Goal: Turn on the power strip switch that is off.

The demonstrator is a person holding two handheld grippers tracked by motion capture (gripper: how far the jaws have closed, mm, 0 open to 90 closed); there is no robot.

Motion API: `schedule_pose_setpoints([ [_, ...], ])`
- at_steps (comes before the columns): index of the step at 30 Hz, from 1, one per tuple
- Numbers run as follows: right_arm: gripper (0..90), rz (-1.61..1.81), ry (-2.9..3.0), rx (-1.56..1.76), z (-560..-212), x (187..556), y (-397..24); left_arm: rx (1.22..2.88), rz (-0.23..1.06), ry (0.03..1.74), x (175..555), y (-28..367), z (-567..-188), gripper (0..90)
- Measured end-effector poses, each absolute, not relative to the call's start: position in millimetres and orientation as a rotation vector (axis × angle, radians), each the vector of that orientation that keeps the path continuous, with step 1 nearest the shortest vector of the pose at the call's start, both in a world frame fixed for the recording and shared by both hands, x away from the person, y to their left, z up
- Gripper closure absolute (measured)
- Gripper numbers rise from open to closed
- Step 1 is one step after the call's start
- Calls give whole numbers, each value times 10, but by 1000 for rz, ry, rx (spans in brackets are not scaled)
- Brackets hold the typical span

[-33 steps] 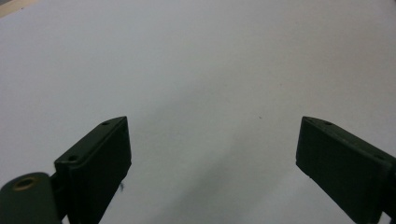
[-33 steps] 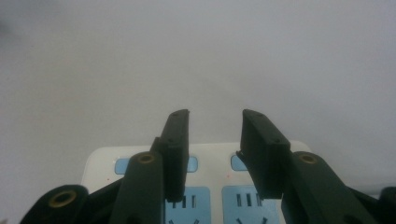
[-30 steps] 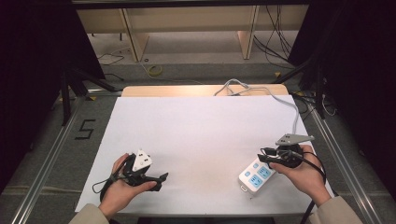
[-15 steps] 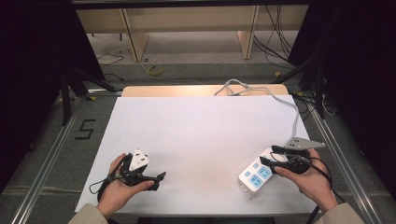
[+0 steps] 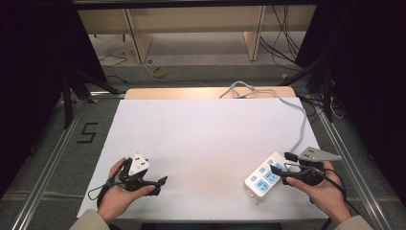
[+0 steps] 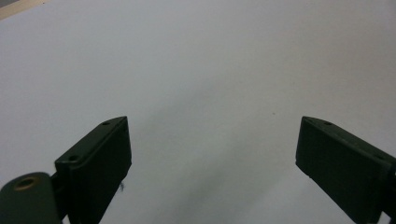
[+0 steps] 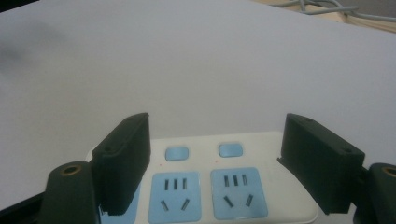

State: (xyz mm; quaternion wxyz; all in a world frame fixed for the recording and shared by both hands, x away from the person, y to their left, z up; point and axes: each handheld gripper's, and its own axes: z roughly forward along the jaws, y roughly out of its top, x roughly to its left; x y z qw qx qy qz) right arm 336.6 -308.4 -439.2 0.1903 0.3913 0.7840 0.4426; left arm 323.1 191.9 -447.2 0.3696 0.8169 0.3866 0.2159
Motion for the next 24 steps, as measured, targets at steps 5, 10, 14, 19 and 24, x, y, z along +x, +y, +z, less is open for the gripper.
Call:
schedule_pose_setpoints([
  [5,243,1242,2191,1098,-4406,3338,-3113,2092,557,993,3225,1932,-4469,101],
  [10,244,1243,2185,1096,-4415,3313,-3136,2088,559,1002,3222,1957,-4467,101],
  [14,244,1248,2180,1097,-4421,3294,-3150,2089,564,1003,3223,1975,-4464,101],
  [19,244,1245,2174,1102,-4430,3284,-3170,2091,564,996,3224,1967,-4463,101],
  [24,244,1243,2173,1104,-4436,3288,-3177,2098,562,990,3232,1952,-4466,102],
])
